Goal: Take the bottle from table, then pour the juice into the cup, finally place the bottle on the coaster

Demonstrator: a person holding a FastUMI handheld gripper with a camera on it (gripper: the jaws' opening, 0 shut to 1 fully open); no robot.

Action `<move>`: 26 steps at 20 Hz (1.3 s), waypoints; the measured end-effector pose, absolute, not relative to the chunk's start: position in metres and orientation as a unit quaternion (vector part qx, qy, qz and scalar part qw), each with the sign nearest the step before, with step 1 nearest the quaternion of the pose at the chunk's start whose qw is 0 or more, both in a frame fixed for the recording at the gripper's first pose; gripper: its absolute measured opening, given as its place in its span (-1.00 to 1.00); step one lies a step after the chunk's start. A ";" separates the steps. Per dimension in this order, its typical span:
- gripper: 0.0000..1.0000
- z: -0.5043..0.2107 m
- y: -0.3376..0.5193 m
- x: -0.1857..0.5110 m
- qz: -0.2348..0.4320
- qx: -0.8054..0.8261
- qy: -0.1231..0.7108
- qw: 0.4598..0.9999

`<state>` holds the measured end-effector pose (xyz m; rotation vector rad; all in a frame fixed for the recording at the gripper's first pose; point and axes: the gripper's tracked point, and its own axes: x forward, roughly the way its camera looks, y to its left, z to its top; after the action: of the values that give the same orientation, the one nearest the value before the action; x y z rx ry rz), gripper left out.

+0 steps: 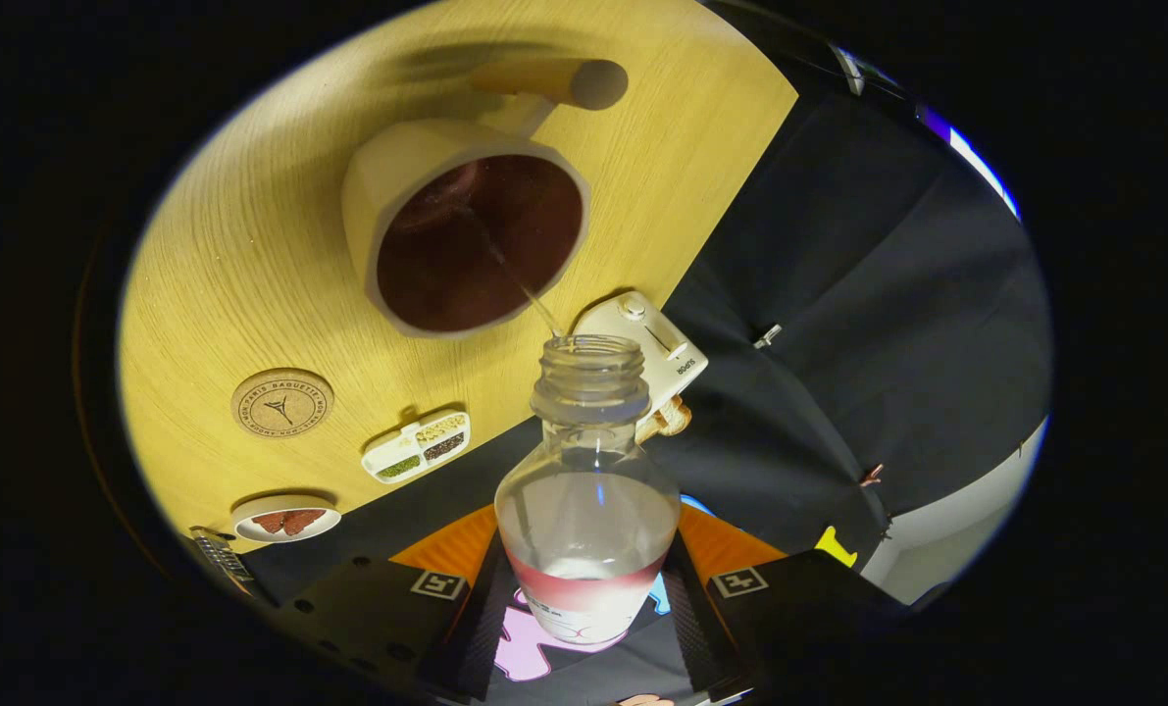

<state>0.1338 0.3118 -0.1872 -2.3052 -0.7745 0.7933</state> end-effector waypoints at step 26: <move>0.52 -0.122 0.232 0.158 0.346 -0.387 0.017 0.854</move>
<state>0.1579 0.2322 -0.1217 -0.8133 0.0349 0.7285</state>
